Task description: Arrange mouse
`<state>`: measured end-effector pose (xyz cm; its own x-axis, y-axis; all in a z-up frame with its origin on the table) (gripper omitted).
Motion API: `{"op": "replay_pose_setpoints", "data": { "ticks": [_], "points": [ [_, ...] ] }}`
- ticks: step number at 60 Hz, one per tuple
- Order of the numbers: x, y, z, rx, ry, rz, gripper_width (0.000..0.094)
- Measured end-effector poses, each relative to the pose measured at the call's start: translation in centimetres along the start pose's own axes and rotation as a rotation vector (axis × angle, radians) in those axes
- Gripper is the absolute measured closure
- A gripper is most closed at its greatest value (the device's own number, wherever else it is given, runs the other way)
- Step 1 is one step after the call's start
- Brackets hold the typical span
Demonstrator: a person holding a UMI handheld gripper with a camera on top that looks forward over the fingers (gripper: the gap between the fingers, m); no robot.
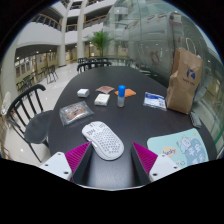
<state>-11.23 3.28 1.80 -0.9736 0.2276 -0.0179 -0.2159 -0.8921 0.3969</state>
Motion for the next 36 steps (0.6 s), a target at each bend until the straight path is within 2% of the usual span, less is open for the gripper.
{"op": "replay_pose_setpoints", "data": {
  "ticks": [6, 30, 36],
  "points": [
    [0.1, -1.6, 0.6, 0.016, -0.018, 0.017, 0.0133],
    [-0.1, -6.9, 2.7, 0.022, -0.037, 0.029, 0.0121],
    [-0.3, -8.0, 3.0, 0.018, -0.034, 0.014, 0.0196]
  ]
}}
Point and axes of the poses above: the point between the fingertips, and its own axes, seen from behind it with the camera up: x to the left, z up, y backward, against the way the camera looks, the point moved 5 cm from there along y, backward, against the way the camera looks, and after that the axes turned 15 degrees about -x, right-handed, at the moved point
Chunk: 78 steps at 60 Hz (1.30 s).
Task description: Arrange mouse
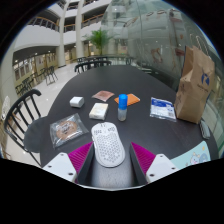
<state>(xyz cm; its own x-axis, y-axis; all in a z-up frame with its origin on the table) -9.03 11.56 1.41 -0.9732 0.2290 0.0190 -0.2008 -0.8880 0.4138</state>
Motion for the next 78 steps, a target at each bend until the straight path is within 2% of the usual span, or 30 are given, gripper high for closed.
{"op": "replay_pose_setpoints", "data": {
  "ticks": [3, 12, 17, 20, 26, 34, 45, 53, 58, 61, 68, 73, 78],
  "points": [
    [-0.1, -0.5, 0.1, -0.005, 0.004, -0.016, 0.0336],
    [-0.1, -0.4, 0.0, -0.007, 0.011, -0.054, 0.0437],
    [0.1, 0.2, 0.0, -0.002, 0.045, -0.038, 0.0505],
    [0.1, 1.3, 0.2, -0.012, 0.035, -0.027, 0.051],
    [-1.3, 5.6, 2.7, -0.118, 0.021, -0.038, 0.051],
    [-7.0, 13.8, 4.6, -0.175, 0.069, -0.153, 0.0511],
    [-17.4, 18.4, -1.2, -0.1, 0.065, -0.284, 0.051],
    [-21.2, 18.9, -6.3, 0.007, 0.086, -0.309, 0.0502],
    [-21.3, 18.6, -6.9, -0.001, 0.078, -0.287, 0.0501],
    [-21.3, 18.8, -7.3, 0.004, 0.093, -0.277, 0.0472],
    [-21.2, 19.4, -7.4, 0.021, 0.088, -0.3, 0.0332],
    [-19.9, 21.0, -7.4, 0.014, 0.065, -0.299, 0.0088],
    [-18.3, 23.5, -7.3, -0.011, 0.034, -0.294, 0.0091]
  ]
}}
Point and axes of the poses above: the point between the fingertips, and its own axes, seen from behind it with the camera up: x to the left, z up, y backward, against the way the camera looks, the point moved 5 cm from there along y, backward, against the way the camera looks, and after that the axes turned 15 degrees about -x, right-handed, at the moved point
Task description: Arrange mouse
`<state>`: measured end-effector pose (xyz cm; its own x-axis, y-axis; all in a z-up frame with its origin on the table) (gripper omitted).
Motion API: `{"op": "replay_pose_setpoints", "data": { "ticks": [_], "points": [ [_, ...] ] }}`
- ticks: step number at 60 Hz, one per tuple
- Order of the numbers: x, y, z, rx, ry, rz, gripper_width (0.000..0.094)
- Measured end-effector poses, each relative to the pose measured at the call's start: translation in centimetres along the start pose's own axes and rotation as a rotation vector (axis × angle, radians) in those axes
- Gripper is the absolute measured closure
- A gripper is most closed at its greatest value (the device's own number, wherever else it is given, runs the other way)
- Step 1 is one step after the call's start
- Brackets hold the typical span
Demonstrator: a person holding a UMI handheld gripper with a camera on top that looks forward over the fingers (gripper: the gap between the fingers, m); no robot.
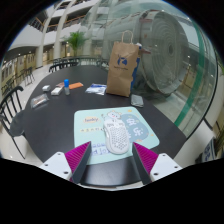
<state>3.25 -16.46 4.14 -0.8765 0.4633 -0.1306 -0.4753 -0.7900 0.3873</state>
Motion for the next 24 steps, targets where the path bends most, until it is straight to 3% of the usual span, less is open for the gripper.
{"op": "replay_pose_setpoints", "data": {
  "ticks": [24],
  "points": [
    [3.5, 13.6, 0.7, -0.107, -0.016, -0.011, 0.0091]
  ]
}}
Point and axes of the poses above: the point between the fingertips, and its own axes, seen from behind it with the camera up: x to the left, z up, y backward, against the way the camera looks, the point moved 5 cm from there along y, backward, against the way the camera looks, and after that the axes turned 15 degrees about -x, right-handed, at the moved point
